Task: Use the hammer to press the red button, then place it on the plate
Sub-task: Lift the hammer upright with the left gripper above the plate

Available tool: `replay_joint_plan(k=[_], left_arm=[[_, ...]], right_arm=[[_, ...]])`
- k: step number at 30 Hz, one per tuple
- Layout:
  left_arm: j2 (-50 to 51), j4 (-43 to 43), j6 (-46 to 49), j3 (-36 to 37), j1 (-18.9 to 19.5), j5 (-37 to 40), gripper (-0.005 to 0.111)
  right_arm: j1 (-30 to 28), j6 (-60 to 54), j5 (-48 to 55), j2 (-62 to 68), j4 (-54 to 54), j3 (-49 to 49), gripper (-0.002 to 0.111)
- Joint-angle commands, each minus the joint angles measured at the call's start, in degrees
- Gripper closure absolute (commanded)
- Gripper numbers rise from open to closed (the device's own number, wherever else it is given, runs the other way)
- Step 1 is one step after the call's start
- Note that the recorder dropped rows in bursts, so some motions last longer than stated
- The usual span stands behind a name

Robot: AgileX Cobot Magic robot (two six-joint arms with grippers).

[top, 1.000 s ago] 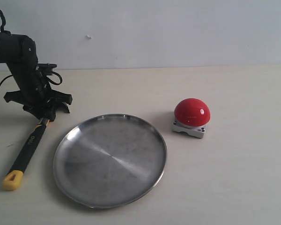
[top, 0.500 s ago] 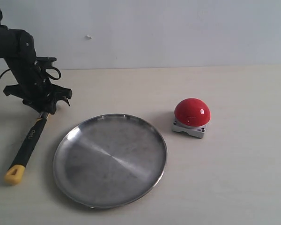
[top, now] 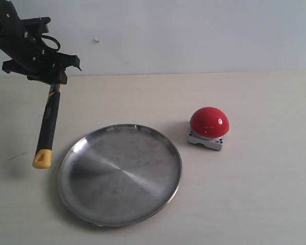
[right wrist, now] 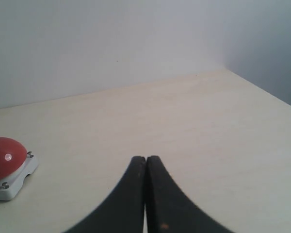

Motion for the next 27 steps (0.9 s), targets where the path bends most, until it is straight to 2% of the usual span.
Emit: replay_joint_plan(k=[1,7,10,15,22,27], left_arm=[[-4.0,-10.6,7.4,4.8,-0.8,-8.5,0.107],[-8.5,-20.2,16.0,15.1,-1.0,-22.2,0.107],[-10.4,-21.6,17.2,18.3,-1.1,-26.3,0.107],[-11.9,-21.6,19.7,20.3,-2.6,-27.6,0.107],[-15.6,-21.1,22.6,21.5,-5.0,-30.5,0.107],[-20.3,-21.0,22.6,21.5,-5.0,-27.2,0.107]], right_arm=[[-0.4,-0.2,-0.5,-0.3,-0.2,0.3,0.108],[-0.4,-1.7,-1.1,-0.3,-1.1,0.3,0.108],[-0.4,-5.0,-7.1,-0.3,-6.1,0.3,0.108],[-0.3,6.8,-13.2,-0.3,13.6,0.3,0.108],[-0.2,9.3,-15.6,-0.3,17.0,0.3,0.108],[-0.2,14.6,-18.0,-0.3,21.8,0.3,0.108]])
